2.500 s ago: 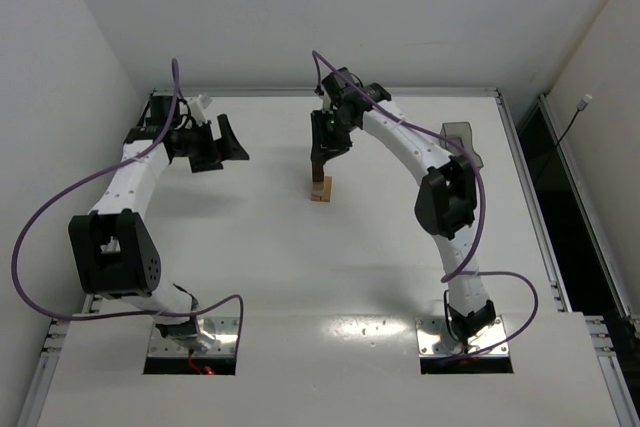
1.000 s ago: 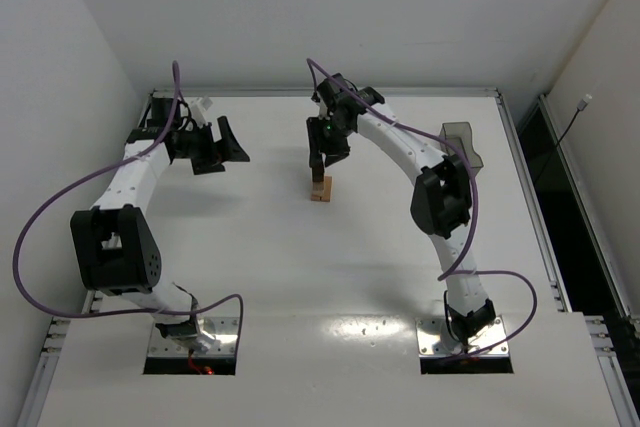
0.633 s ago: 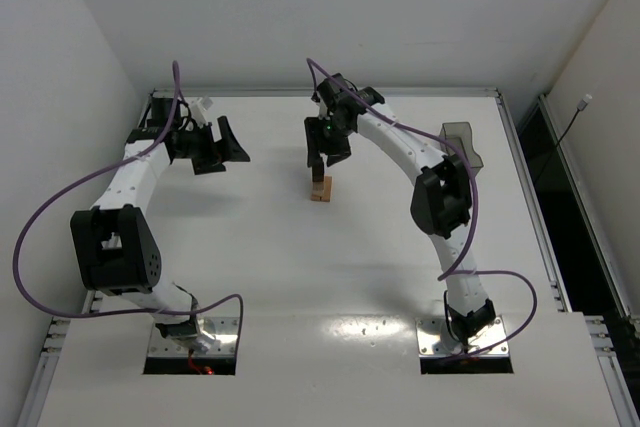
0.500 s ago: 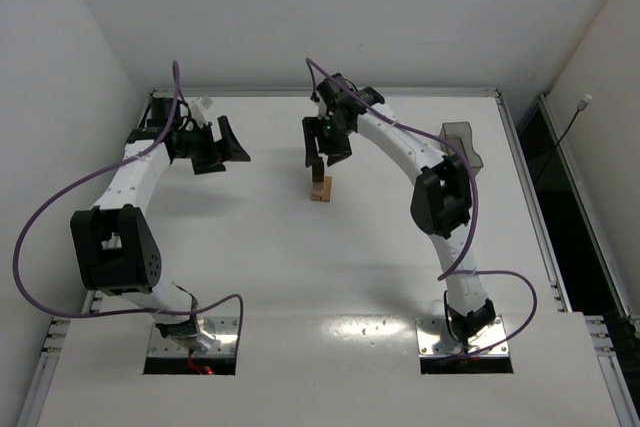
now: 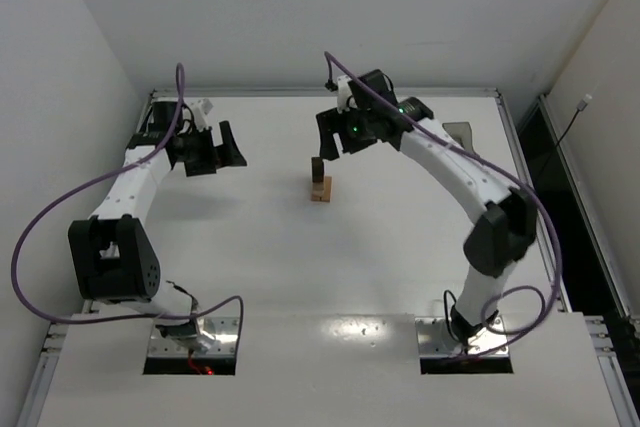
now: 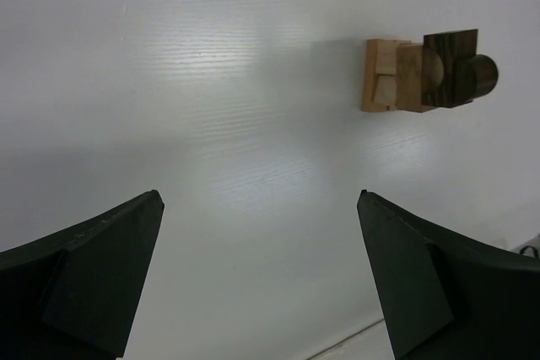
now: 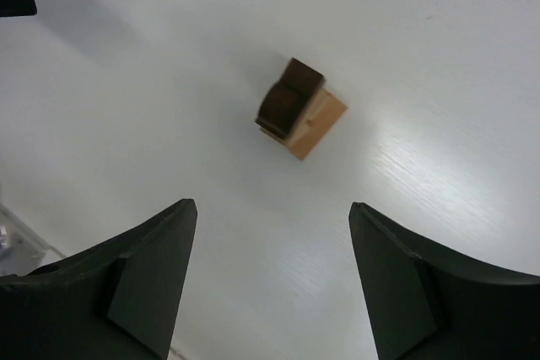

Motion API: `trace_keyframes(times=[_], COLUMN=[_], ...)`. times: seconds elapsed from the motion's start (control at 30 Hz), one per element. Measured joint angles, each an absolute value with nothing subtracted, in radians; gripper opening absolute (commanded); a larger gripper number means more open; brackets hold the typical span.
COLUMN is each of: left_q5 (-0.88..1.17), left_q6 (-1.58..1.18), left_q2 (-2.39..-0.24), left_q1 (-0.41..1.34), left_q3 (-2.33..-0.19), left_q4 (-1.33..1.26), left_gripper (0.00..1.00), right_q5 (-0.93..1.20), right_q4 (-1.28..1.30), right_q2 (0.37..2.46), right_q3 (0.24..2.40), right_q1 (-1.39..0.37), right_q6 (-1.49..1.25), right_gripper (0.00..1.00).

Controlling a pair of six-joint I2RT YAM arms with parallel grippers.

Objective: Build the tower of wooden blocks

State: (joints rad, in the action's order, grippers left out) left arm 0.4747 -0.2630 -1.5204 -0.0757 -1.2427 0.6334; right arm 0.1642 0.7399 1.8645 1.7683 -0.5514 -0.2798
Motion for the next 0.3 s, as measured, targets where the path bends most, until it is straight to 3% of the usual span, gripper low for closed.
trace_keyframes(times=[0.17,0.3], left_q5=[0.374,0.313], left_q6=[-0.236,-0.207], left_q2=[-1.488,-1.488], left_q1=[-0.06,-0.049], left_q3=[-1.187,-1.148], left_q4=[0.635,0.628], left_gripper=[1.0,1.0], right_q5=[0.063,-0.001], right_q4=[0.617,0.549], right_q2=[1.607,1.536], right_q3=[1.546,1.37], right_q1=[-0.515,-0.413], right_q6=[-0.164,-0.084], right_gripper=[0.76,0.78])
